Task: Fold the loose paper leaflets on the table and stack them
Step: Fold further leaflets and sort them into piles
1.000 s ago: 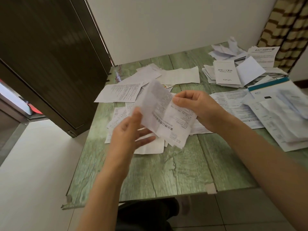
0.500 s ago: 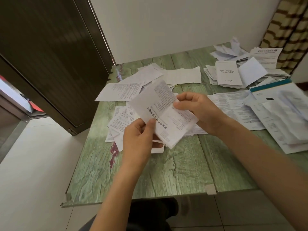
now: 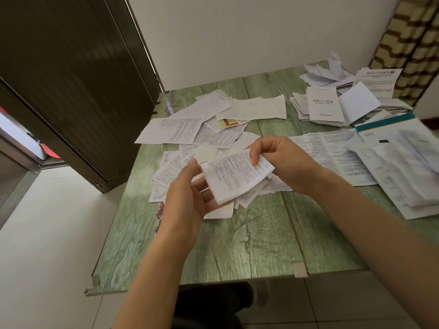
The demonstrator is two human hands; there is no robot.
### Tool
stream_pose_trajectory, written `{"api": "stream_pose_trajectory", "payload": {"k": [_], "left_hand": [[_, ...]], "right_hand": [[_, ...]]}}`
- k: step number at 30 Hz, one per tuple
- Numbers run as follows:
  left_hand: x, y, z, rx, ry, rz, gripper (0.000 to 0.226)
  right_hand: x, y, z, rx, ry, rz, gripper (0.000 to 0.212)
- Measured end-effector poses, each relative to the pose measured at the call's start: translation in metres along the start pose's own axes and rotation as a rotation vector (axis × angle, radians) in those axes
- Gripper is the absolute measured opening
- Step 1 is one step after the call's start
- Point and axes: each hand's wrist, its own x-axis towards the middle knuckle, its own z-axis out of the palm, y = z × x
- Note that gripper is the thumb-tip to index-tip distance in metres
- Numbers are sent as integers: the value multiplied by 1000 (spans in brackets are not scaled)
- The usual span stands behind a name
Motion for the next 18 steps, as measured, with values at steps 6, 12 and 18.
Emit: {"api": "stream_pose_trajectory", "payload": {"k": [6, 12, 18], "left_hand": [[0, -12, 4, 152, -39, -29, 16], [4, -18, 2, 288, 20, 51, 11], [-1, -19, 6, 381, -65, 65, 11]], "right_hand": [[-3, -1, 4, -87, -46, -19, 46], [-2, -3, 3, -73, -66, 49, 20], [-4, 1, 4, -224, -81, 31, 6]]}}
